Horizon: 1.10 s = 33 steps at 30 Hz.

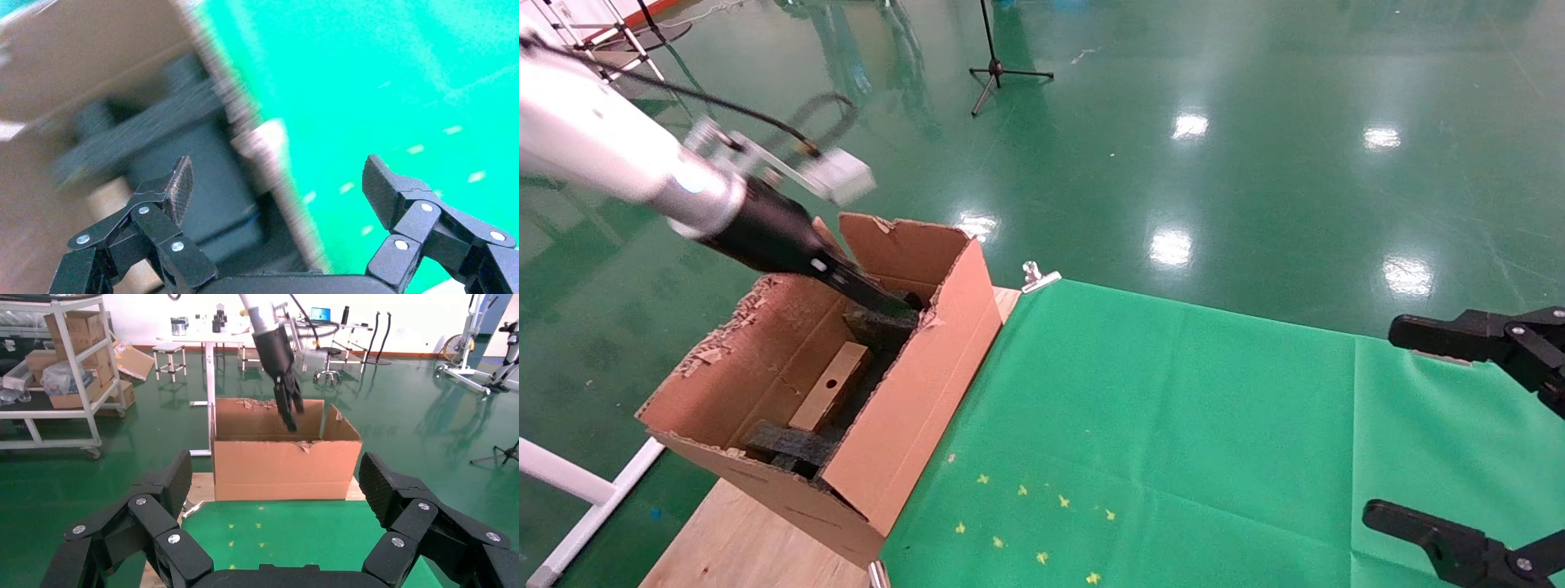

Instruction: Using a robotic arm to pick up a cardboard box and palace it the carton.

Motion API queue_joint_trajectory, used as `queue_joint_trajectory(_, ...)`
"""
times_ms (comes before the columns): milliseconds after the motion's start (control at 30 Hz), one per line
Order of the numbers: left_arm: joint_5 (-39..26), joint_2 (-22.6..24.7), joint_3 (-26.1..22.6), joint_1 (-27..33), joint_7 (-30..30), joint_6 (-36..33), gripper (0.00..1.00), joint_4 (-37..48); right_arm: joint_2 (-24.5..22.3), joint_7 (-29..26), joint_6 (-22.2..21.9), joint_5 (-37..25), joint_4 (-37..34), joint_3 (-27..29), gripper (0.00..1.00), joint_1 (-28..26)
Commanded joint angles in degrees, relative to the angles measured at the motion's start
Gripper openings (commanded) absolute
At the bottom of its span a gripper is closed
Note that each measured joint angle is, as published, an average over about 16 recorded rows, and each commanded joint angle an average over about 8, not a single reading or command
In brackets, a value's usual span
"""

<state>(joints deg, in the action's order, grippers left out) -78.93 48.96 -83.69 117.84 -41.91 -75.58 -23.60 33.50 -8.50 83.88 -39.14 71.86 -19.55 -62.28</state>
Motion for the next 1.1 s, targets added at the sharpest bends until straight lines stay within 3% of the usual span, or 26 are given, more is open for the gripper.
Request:
queue_joint_trajectory(33, 1.1, -0.4, 2.0, -1.6, 0.9, -0.4, 1.0, -1.6, 0.0, 0.0, 0.0, 0.0, 0.0, 0.0, 1.0, 0.0)
queue_joint_trajectory(1100, 23.8, -9.0, 43.4, -36.1, 20.0, -6.5, 1.0, -32.1, 0.0, 0.0, 0.0, 0.0, 0.0, 0.0, 1.0, 0.0)
